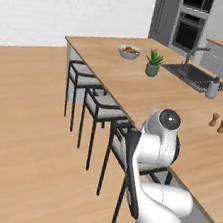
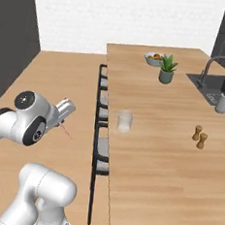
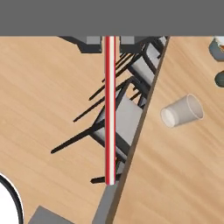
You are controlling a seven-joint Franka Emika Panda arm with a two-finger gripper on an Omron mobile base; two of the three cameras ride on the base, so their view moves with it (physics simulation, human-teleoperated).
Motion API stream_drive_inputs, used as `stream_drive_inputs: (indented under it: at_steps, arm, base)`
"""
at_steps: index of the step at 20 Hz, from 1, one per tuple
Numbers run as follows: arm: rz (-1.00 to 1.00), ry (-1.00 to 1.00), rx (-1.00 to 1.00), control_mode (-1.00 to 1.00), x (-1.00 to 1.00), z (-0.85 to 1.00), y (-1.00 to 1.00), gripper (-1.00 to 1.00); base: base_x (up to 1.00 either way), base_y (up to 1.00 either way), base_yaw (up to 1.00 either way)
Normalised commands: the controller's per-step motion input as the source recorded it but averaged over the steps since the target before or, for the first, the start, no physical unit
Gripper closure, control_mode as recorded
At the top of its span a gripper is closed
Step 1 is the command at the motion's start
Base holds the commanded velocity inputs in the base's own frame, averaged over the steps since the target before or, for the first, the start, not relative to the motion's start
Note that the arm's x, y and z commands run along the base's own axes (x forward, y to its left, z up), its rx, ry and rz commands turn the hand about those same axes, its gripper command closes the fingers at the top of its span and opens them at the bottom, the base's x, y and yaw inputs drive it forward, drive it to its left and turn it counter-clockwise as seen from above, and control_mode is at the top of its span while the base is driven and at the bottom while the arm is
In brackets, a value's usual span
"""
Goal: Take a straw from the drawer in front and place it inside the glass cup on the dining counter.
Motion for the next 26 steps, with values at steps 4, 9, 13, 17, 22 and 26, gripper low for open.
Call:
stream_drive_inputs:
  at_steps: [4, 9, 13, 17, 22, 26]
  arm:
    - [0.00, 0.00, 0.00, 1.00, 0.00, 0.00, 0.00, 1.00]
    - [0.00, 0.00, 0.00, 1.00, 0.00, 0.00, 0.00, 1.00]
    - [0.00, 0.00, 0.00, 1.00, 0.00, 0.00, 0.00, 1.00]
    - [0.00, 0.00, 0.00, 1.00, 0.00, 0.00, 0.00, 1.00]
    - [0.00, 0.00, 0.00, 1.00, 0.00, 0.00, 0.00, 1.00]
    - [0.00, 0.00, 0.00, 1.00, 0.00, 0.00, 0.00, 1.00]
  base:
    - [0.74, 0.17, -0.42]
    - [0.77, 0.19, -0.41]
    - [0.85, 0.14, -0.42]
    - [0.94, 0.21, -0.42]
    - [0.94, 0.28, -0.43]
    - [0.90, 0.28, -0.41]
